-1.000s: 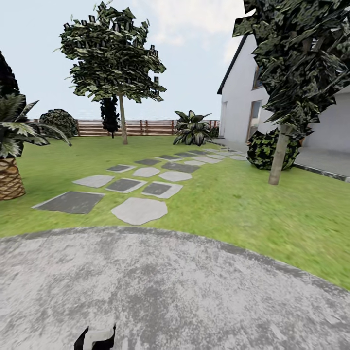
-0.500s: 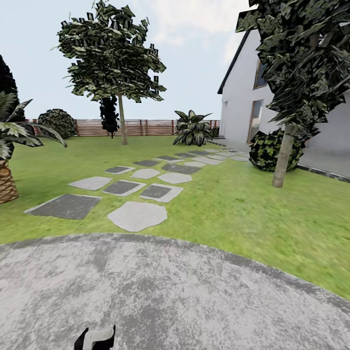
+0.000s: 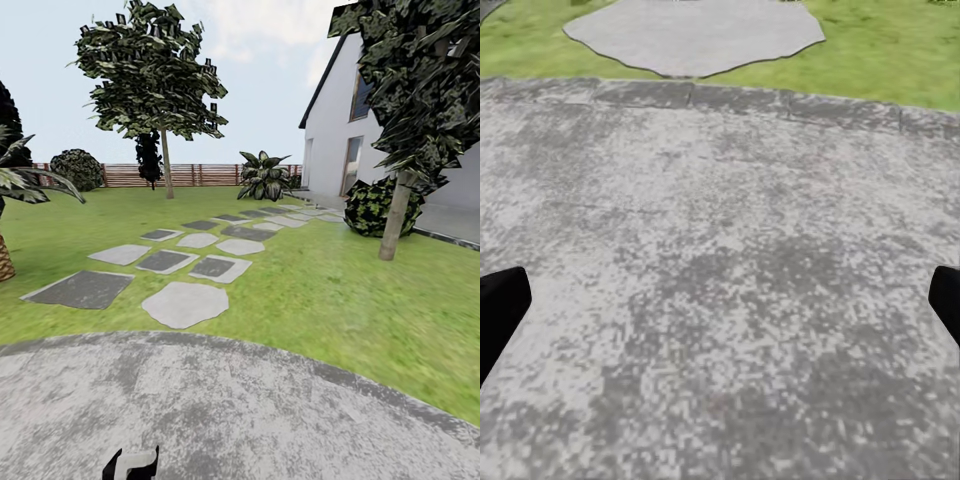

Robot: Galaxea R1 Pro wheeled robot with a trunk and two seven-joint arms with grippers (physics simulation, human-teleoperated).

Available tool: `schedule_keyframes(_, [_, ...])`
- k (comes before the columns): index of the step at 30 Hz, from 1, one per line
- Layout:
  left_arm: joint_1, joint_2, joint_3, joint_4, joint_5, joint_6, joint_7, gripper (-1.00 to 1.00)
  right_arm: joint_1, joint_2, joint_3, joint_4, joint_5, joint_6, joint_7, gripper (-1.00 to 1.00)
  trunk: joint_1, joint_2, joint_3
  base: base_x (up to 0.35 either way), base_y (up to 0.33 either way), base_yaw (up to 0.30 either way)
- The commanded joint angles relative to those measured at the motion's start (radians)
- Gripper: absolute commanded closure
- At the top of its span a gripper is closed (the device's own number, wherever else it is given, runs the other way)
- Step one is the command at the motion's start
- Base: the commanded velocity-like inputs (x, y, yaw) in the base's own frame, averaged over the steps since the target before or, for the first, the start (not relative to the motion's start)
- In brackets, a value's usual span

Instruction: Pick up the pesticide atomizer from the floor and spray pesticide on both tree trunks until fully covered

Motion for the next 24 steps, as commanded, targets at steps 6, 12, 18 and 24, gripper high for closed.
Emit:
schedule_keyframes(6, [0.000,0.000,0.005,0.001,-0.005,-0.003,0.000,-1.00,0.000,0.000,-0.001,0.000,-0.002,-0.002,0.001,-1.00,0.000,0.000,-0.001,0.328,0.000,-0.124])
schedule_keyframes(12, [0.000,0.000,0.005,0.002,-0.004,-0.003,0.000,-1.00,0.000,0.001,-0.002,-0.003,-0.003,-0.002,0.002,-1.00,0.000,0.000,-0.001,0.328,0.000,-0.114])
schedule_keyframes(18, [0.000,0.000,0.005,0.002,-0.004,-0.004,0.000,-1.00,0.000,0.000,-0.002,-0.002,-0.002,-0.002,0.002,-1.00,0.000,0.000,-0.001,0.328,0.000,-0.011])
schedule_keyframes(24, [0.000,0.000,0.005,0.002,-0.004,-0.003,0.000,-1.00,0.000,0.001,-0.002,-0.003,-0.002,-0.002,0.002,-1.00,0.000,0.000,-0.001,0.328,0.000,-0.001])
